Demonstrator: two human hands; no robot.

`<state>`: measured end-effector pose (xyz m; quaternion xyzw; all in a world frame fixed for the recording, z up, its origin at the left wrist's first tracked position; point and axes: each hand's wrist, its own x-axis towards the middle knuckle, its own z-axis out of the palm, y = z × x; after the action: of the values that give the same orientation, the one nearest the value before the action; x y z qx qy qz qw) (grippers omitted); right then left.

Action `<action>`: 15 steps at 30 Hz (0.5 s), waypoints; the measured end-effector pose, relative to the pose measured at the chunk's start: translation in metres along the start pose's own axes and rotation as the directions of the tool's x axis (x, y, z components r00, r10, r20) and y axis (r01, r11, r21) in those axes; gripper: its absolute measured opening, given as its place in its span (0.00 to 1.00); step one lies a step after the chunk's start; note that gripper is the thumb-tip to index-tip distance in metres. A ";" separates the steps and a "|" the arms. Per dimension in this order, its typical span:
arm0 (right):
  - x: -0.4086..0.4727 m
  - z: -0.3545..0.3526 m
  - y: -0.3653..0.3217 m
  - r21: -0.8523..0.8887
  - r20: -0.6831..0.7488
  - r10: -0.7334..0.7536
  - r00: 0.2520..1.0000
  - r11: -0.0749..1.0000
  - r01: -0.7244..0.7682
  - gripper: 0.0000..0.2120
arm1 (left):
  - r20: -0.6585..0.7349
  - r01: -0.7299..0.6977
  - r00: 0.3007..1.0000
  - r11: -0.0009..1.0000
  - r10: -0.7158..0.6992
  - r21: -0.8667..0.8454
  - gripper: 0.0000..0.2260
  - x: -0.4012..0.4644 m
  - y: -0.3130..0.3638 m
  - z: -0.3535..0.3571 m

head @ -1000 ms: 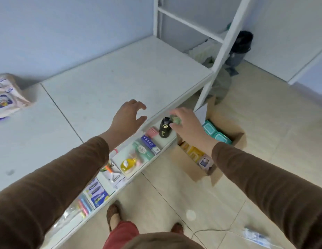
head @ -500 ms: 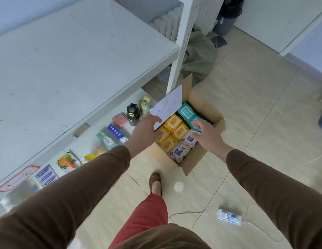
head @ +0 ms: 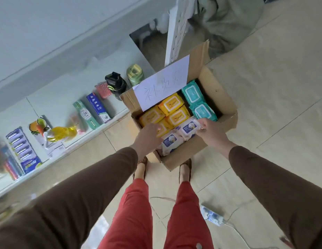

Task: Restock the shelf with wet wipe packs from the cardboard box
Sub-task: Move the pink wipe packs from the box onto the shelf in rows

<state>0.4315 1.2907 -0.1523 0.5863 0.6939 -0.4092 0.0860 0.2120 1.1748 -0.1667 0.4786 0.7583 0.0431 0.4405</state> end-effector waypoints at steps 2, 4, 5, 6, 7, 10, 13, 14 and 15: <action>0.029 0.004 0.019 -0.061 0.053 -0.031 0.998 0.998 0.034 0.19 | -0.014 0.056 0.998 0.998 -0.057 -0.020 0.23 0.018 -0.003 0.023; 0.058 0.010 0.039 -0.124 0.096 -0.061 0.993 0.990 0.073 0.19 | -0.009 0.102 0.995 0.994 -0.102 -0.024 0.23 0.038 -0.007 0.046; 0.074 0.013 0.049 -0.152 0.112 -0.069 0.991 0.985 0.086 0.19 | 0.000 0.129 0.992 0.991 -0.129 -0.027 0.23 0.048 -0.011 0.058; 0.089 0.017 0.059 -0.179 0.124 -0.068 0.990 0.980 0.090 0.19 | 0.005 0.155 0.988 0.987 -0.155 -0.032 0.23 0.058 -0.015 0.070; 0.104 0.021 0.067 -0.205 0.133 -0.058 0.989 0.975 0.085 0.19 | 0.012 0.182 0.983 0.983 -0.181 -0.039 0.23 0.068 -0.020 0.081; 0.149 0.039 0.087 -0.315 0.179 0.001 0.984 0.947 0.056 0.20 | 0.043 0.226 0.973 0.974 -0.226 -0.010 0.24 0.098 -0.034 0.113; 0.185 0.064 0.102 -0.396 0.233 0.079 0.969 0.918 0.020 0.18 | 0.095 0.243 0.965 0.969 -0.246 0.039 0.25 0.128 -0.047 0.140; 0.195 0.073 0.108 -0.425 0.246 0.103 0.964 0.905 0.012 0.17 | 0.109 0.250 0.961 0.967 -0.254 0.052 0.26 0.138 -0.051 0.148; 0.204 0.082 0.113 -0.458 0.249 0.124 0.961 0.889 0.004 0.16 | 0.119 0.256 0.958 0.964 -0.262 0.068 0.28 0.147 -0.056 0.156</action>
<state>0.4410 1.3845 -0.3803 0.5098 0.7330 -0.3094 0.3274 0.2614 1.2020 -0.3806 0.3881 0.7858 -0.0651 0.4772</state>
